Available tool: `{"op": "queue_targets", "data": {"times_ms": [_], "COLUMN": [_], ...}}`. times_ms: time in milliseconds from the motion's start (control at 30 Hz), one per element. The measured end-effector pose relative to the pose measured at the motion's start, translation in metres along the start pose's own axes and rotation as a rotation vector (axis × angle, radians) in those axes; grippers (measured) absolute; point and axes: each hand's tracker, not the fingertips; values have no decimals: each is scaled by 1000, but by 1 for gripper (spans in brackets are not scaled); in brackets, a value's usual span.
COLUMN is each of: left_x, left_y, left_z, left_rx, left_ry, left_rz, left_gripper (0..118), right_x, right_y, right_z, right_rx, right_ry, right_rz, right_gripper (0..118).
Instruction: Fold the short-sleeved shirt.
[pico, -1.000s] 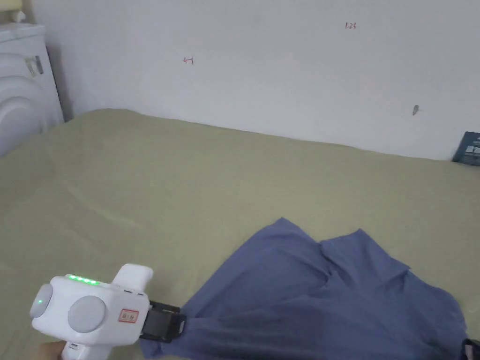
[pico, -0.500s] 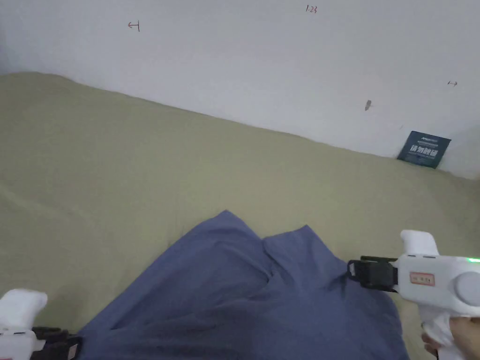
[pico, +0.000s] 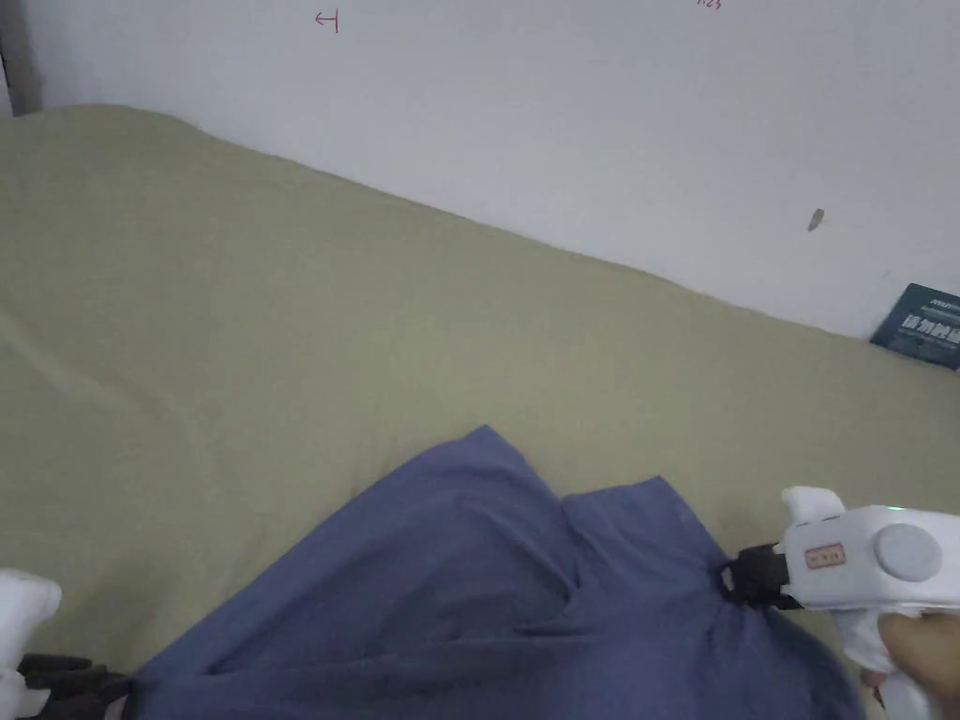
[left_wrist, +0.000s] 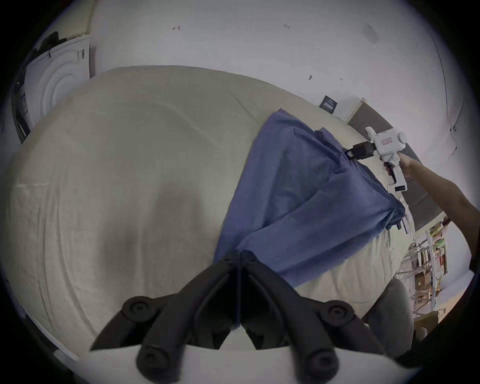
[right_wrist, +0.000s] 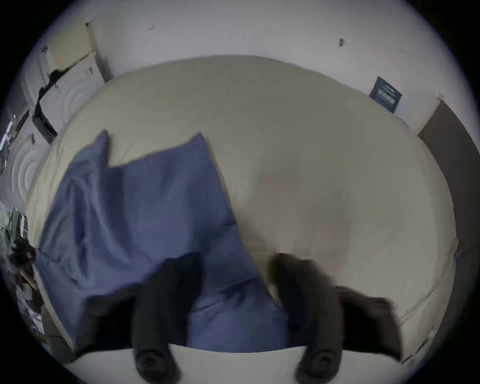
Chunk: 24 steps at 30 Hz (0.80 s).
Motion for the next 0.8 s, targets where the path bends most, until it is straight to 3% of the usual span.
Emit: {"op": "queue_targets", "data": {"times_ms": [33, 67, 200, 300, 433, 533, 633, 800], "left_x": [1, 3, 9, 8, 25, 38, 60, 80], "left_y": [1, 2, 12, 30, 77, 115, 164, 251], "left_z": [0, 1, 13, 32, 72, 105, 132, 167], "left_rx": [4, 9, 62, 118, 185, 290, 355, 407], "left_ry": [-3, 1, 2, -32, -30, -17, 8, 41], "left_rz": [0, -2, 8, 13, 14, -61, -130, -196], "left_gripper": [2, 2, 2, 2, 2, 2, 2, 2], "right_x": [-5, -12, -29, -34, -36, -47, -37, -36], "right_y": [-3, -2, 3, 12, 26, 38, 52, 85], "right_z": [7, 15, 59, 111, 176, 229, 271, 328], "right_rx": [1, 48, 165, 295, 444, 550, 643, 745], "right_ry": [49, -28, -37, -9, -57, -80, -159, -261], "right_rz": [16, 48, 92, 35, 29, 33, -14, -20], "right_gripper": [2, 2, 2, 2, 2, 2, 2, 2]}}
